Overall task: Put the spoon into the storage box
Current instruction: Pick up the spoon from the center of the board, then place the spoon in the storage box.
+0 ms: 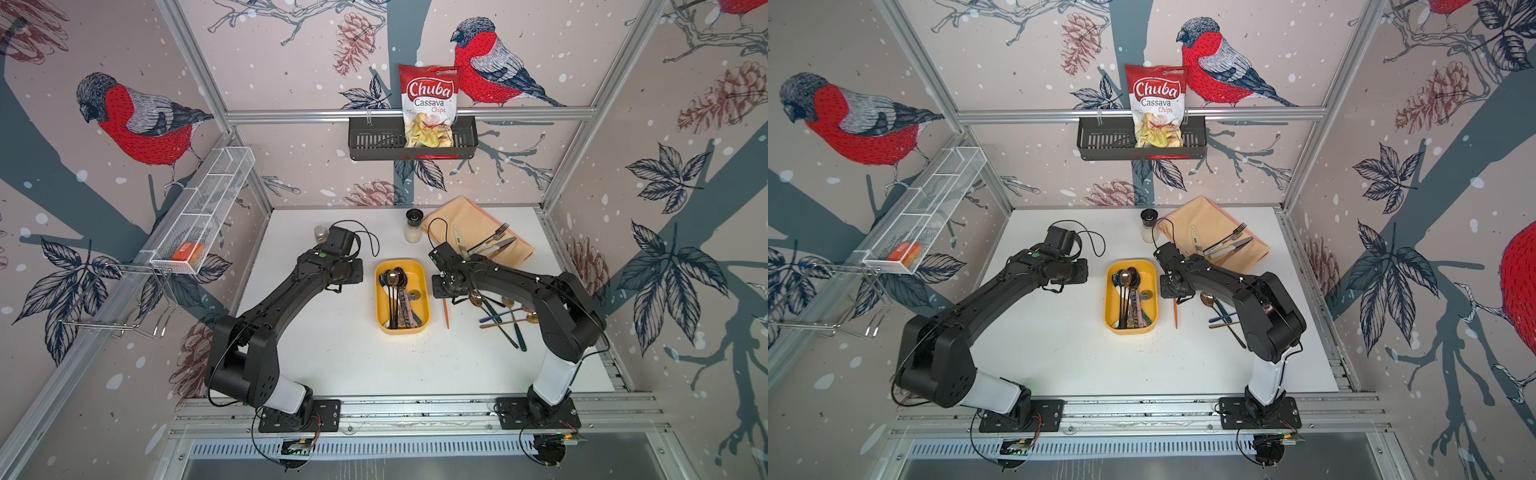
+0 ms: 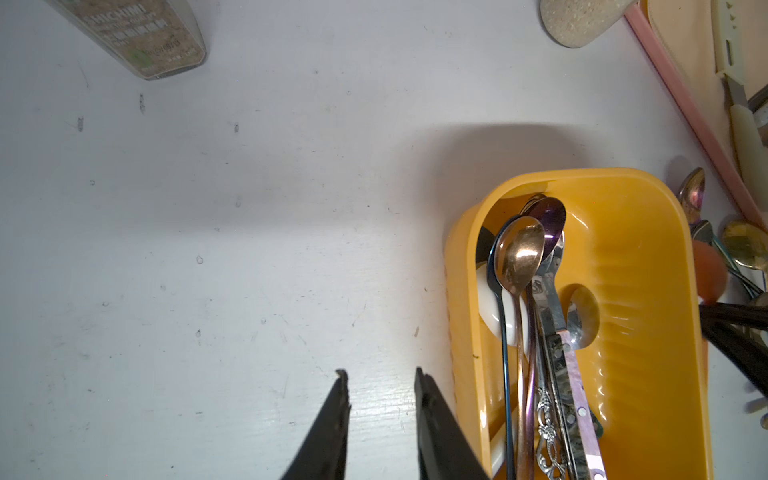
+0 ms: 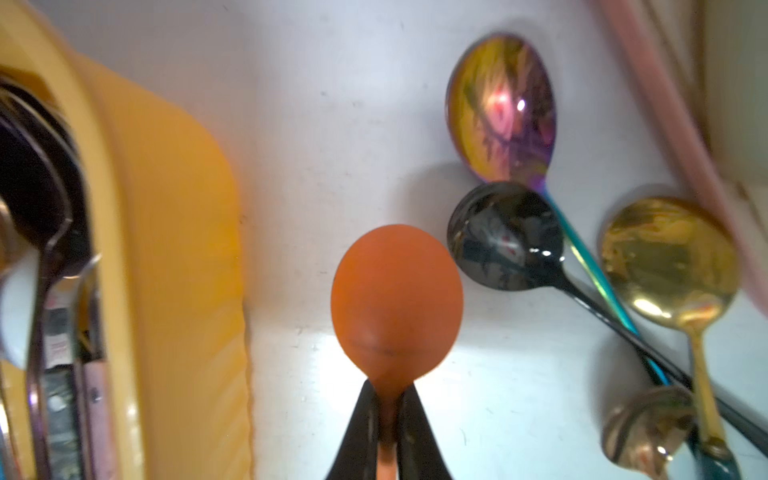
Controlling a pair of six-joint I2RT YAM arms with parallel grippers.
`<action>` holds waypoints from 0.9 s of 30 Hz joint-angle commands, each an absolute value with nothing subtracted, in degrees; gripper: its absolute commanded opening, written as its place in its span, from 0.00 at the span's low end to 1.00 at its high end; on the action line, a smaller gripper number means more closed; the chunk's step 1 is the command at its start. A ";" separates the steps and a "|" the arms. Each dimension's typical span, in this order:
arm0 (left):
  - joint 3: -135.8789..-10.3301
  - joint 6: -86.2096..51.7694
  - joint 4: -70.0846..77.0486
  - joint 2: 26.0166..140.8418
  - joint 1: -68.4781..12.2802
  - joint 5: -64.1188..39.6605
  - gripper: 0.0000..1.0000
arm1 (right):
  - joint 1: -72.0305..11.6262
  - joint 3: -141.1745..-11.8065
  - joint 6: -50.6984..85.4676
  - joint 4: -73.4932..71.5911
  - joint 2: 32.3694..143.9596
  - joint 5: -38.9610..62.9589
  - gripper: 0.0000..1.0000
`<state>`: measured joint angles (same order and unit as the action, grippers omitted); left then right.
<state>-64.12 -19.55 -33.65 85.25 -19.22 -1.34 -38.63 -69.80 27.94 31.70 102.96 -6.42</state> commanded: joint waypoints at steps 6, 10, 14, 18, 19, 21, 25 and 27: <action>-60.42 -19.60 -31.88 84.46 -18.07 -2.24 0.30 | -38.90 -78.33 25.54 38.67 99.71 -9.95 0.12; -58.44 -19.96 -30.36 84.31 -17.75 -3.21 0.30 | -40.86 -83.19 25.46 39.81 100.38 -10.43 0.12; -57.48 -20.54 -29.21 84.07 -17.60 -3.56 0.30 | -42.59 -87.14 25.62 39.56 102.46 -8.96 0.12; -55.64 -20.96 -28.74 83.86 -17.25 -4.65 0.30 | -43.96 -89.02 25.77 38.19 105.17 -6.49 0.12; -55.50 -21.08 -28.59 83.68 -17.19 -4.78 0.30 | -44.23 -89.19 25.84 37.66 105.87 -5.87 0.12; -55.21 -21.27 -28.48 83.46 -17.18 -4.92 0.30 | -44.72 -89.38 26.20 36.70 107.22 -4.92 0.12; -54.35 -21.69 -27.96 83.01 -17.05 -5.21 0.31 | -45.81 -89.80 26.32 35.18 110.52 -3.20 0.12; -53.99 -21.97 -27.91 82.97 -16.97 -5.49 0.30 | -46.27 -90.38 26.11 35.20 112.09 -2.88 0.12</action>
<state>-54.37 -21.21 -28.82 83.37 -17.19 -4.54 -45.76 -89.58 25.82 36.49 110.74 -4.36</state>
